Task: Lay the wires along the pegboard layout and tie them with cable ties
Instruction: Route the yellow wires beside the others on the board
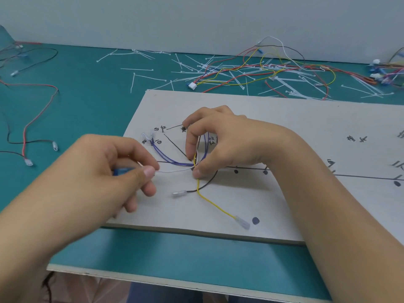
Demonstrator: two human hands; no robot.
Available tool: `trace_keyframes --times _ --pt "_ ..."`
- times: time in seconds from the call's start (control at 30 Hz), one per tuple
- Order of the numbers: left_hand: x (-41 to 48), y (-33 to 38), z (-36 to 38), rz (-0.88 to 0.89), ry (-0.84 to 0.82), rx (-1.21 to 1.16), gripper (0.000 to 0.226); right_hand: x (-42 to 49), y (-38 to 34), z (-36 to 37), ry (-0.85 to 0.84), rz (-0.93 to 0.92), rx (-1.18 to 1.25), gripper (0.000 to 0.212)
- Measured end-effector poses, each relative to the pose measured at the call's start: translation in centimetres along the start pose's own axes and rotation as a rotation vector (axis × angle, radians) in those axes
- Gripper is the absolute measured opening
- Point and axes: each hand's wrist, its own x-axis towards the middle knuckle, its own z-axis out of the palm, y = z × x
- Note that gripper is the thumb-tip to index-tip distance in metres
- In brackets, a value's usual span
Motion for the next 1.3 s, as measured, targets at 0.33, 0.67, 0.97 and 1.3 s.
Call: trace_keyframes --times 0.33,0.67,0.97,1.3 --pt "4.3 -2.0 -3.8 0.032 0.11 0.238 0.02 0.1 -0.3 0.1 0.031 0.026 0.021 0.022" --pt "8.3 -1.0 -2.7 0.041 0.099 0.365 0.029 0.0 -0.4 0.1 0.036 0.03 0.027 0.022" --pt "9.3 -0.8 -1.8 -0.049 0.044 0.409 0.019 0.1 -0.5 0.2 0.035 0.029 0.008 0.023" --pt "9.5 2.4 -1.5 0.085 0.009 0.495 0.032 -0.2 -1.6 0.1 0.103 0.08 -0.065 0.076"
